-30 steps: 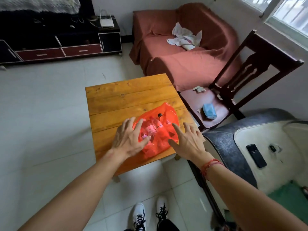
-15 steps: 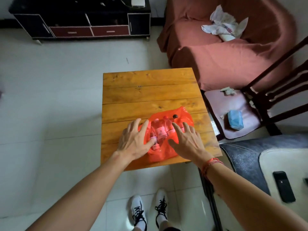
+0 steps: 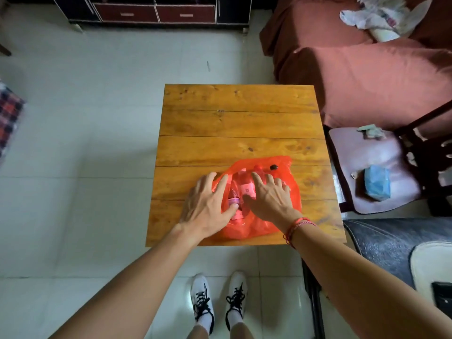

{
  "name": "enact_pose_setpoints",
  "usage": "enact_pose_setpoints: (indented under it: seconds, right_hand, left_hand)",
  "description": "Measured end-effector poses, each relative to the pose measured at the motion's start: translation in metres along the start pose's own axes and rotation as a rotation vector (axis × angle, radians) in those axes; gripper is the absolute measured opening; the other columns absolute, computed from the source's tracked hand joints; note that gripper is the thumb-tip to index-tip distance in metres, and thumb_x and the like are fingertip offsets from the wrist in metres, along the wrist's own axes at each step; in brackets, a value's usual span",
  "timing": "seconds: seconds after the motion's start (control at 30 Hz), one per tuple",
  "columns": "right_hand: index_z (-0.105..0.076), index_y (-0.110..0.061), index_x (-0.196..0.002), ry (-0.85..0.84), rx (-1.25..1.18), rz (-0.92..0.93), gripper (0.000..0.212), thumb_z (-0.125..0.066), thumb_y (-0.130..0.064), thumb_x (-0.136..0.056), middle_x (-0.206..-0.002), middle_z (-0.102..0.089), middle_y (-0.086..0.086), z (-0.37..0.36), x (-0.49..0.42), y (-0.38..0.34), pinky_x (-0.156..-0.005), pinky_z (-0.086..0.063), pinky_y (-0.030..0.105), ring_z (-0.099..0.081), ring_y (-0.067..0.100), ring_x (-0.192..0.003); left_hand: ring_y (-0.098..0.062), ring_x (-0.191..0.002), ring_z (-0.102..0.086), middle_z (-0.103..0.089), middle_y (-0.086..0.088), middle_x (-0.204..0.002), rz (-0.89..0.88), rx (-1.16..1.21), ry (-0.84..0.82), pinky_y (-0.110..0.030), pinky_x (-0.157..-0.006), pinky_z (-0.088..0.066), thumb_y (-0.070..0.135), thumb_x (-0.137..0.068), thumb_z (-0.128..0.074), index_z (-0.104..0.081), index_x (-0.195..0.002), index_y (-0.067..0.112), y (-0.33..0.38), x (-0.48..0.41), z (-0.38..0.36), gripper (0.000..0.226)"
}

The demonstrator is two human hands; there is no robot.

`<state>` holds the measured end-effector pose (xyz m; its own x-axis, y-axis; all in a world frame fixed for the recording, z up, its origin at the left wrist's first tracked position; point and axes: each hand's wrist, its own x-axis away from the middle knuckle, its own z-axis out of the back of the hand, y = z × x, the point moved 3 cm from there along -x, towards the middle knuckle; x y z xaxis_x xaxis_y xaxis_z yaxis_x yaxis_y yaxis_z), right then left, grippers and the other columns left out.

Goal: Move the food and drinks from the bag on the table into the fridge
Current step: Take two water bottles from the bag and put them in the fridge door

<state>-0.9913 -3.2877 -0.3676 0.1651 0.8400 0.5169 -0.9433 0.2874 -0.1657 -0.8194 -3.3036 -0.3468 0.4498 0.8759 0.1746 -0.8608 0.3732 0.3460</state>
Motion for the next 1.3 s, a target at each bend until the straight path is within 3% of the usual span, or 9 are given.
enact_pose_setpoints:
  seconds: [0.2,0.33,0.6,0.73,0.9,1.0,1.13,1.23,1.3]
  right_hand:
    - [-0.049,-0.011,-0.134,-0.07,-0.161,0.02,0.043,-0.053,-0.036,-0.099,-0.122,-0.064,0.018,-0.026,-0.054,-0.002,-0.083,-0.049,0.04,-0.062,0.036,-0.11]
    - [-0.056,-0.019,-0.133,-0.059,-0.217,0.107,0.036,-0.053,-0.031,-0.099,-0.138,-0.055,0.011,-0.042,-0.083,-0.004,-0.114,-0.025,0.042,-0.041,0.031,-0.136]
    - [-0.062,-0.012,-0.132,-0.359,-0.355,-0.162,0.051,-0.058,-0.049,-0.097,-0.132,-0.064,0.011,-0.072,-0.106,0.027,-0.097,-0.046,0.034,-0.06,0.029,-0.123]
    - [-0.055,-0.001,-0.138,-0.377,-0.665,-0.227,0.042,-0.053,-0.024,-0.103,-0.144,-0.054,0.017,-0.082,-0.108,0.029,-0.108,-0.044,0.038,-0.051,0.033,-0.135]
    - [-0.054,0.004,-0.137,-0.477,-0.849,-0.311,0.04,-0.053,-0.019,-0.104,-0.141,-0.056,0.023,-0.079,-0.115,0.012,-0.075,-0.051,0.03,-0.057,0.037,-0.128]
    - [-0.051,0.005,-0.141,-0.489,-0.942,-0.346,0.041,-0.051,-0.015,-0.104,-0.145,-0.053,0.023,-0.078,-0.117,0.013,-0.064,-0.045,0.023,-0.052,0.037,-0.133]
    - [-0.053,-0.003,-0.137,-0.407,-0.824,-0.303,0.035,-0.036,-0.016,-0.109,-0.141,-0.055,0.017,-0.079,-0.125,0.005,-0.099,-0.045,0.028,-0.052,0.027,-0.131]
    - [-0.051,-0.016,-0.112,-0.411,-1.04,-0.376,0.01,-0.044,-0.013,-0.106,-0.107,-0.056,0.007,-0.09,-0.125,0.014,-0.061,-0.05,0.012,-0.057,0.014,-0.096]
    - [-0.049,-0.013,-0.119,-0.364,-0.785,-0.185,0.016,-0.05,-0.012,-0.104,-0.112,-0.052,0.004,-0.094,-0.109,0.022,-0.05,-0.047,0.005,-0.063,0.0,-0.079]
  left_hand:
    - [-0.034,-0.128,-0.043,-0.042,-0.016,-0.143,-0.008,-0.051,0.018,-0.046,-0.101,-0.043,0.051,-0.085,-0.056,-0.042,-0.143,0.015,-0.023,-0.015,-0.019,0.07]
    - [-0.031,-0.121,-0.049,-0.05,-0.014,-0.135,-0.145,0.037,0.055,-0.043,-0.095,-0.051,0.031,-0.084,-0.06,-0.051,-0.136,0.009,-0.008,-0.023,-0.038,0.057]
    - [-0.028,-0.114,-0.05,-0.054,-0.009,-0.124,-0.232,0.012,-0.129,-0.043,-0.077,-0.054,0.019,-0.079,-0.053,-0.055,-0.122,0.009,0.009,-0.035,-0.088,0.044]
    - [-0.028,-0.108,-0.055,-0.059,-0.01,-0.111,-0.369,-0.021,-0.072,-0.04,-0.083,-0.051,0.012,-0.077,-0.053,-0.063,-0.096,0.007,0.015,-0.034,-0.092,0.022]
    - [-0.027,-0.108,-0.055,-0.054,-0.007,-0.101,-0.349,-0.082,-0.224,-0.036,-0.061,-0.049,0.01,-0.078,-0.056,-0.057,-0.083,0.01,0.017,-0.027,-0.1,0.006]
    - [-0.026,-0.122,-0.045,-0.049,-0.007,-0.114,-0.181,-0.092,-0.298,-0.041,-0.073,-0.054,0.01,-0.084,-0.05,-0.056,-0.098,0.008,0.004,-0.033,-0.1,0.015]
    - [-0.027,-0.121,-0.044,-0.047,-0.008,-0.115,-0.092,-0.102,-0.327,-0.042,-0.081,-0.049,0.01,-0.087,-0.043,-0.053,-0.103,0.01,0.0,-0.036,-0.095,0.019]
    - [-0.028,-0.116,-0.046,-0.047,-0.008,-0.113,-0.079,-0.102,-0.346,-0.042,-0.081,-0.05,0.012,-0.087,-0.044,-0.053,-0.103,0.008,0.004,-0.033,-0.094,0.019]
    - [-0.029,-0.114,-0.047,-0.047,-0.009,-0.112,-0.069,-0.086,-0.358,-0.044,-0.082,-0.05,0.014,-0.088,-0.045,-0.054,-0.103,0.008,0.006,-0.031,-0.095,0.019]
